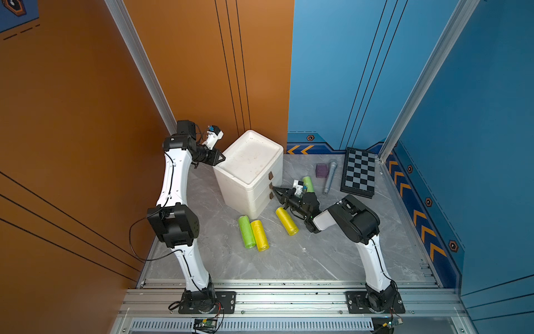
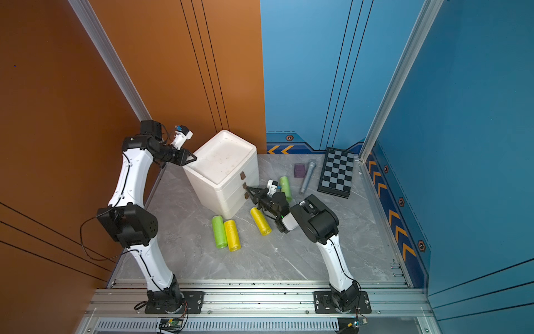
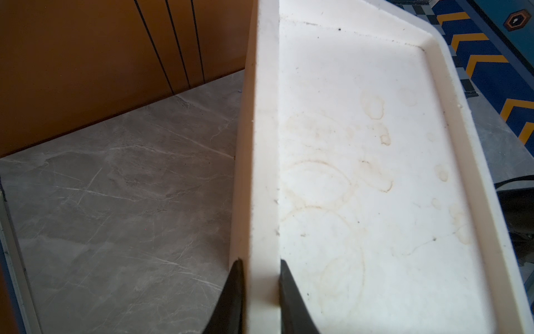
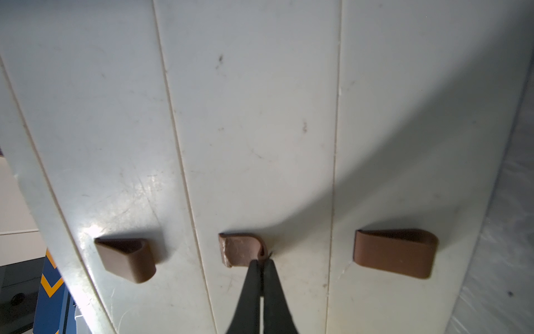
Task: Sort the rolls of trash bags by color and place them into the drawer
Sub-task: Open the drawer in the storage box.
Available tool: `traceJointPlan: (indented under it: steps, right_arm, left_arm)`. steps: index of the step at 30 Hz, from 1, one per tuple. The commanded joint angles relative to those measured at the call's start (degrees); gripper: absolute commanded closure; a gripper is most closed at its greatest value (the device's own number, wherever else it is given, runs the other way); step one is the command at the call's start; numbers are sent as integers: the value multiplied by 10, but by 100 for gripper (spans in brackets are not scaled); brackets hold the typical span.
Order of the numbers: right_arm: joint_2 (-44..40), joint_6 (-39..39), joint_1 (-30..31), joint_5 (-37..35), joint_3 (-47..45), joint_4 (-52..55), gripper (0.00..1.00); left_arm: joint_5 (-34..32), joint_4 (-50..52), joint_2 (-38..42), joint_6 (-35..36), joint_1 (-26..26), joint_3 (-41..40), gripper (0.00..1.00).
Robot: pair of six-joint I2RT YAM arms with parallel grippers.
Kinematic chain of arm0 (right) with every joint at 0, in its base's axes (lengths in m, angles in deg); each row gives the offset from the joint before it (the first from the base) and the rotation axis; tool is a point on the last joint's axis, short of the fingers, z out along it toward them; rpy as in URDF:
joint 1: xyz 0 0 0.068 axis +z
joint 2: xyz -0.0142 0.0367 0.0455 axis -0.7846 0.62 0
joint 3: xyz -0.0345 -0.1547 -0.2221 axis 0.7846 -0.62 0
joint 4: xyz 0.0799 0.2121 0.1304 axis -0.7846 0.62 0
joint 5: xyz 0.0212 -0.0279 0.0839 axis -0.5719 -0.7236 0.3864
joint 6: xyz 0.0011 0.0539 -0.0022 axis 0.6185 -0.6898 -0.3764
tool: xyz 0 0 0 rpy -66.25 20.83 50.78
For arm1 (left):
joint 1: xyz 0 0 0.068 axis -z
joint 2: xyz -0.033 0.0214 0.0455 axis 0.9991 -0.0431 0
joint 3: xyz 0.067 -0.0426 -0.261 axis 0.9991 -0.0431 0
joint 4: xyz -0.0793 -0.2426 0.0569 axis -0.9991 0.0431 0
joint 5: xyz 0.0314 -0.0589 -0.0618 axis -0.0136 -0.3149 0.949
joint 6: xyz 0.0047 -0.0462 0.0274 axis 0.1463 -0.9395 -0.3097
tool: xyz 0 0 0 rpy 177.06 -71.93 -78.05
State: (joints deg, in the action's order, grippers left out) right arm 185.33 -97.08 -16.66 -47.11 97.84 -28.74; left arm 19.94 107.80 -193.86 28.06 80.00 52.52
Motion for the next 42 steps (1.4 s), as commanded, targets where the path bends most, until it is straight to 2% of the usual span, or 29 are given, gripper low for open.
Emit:
traceJointPlan:
  steps: [1,19,42]
  right_arm:
    - [-10,5,-7,-2,-18,-23,99]
    - [-83,15,-30,5,-121,-26,100]
    - [-201,23,-64,23,-282,-25,100]
  left_arm:
    - [81,21,24,-32,4,11,100]
    - [46,21,16,-51,-6,25,100]
    - [49,21,9,-53,-12,28,100]
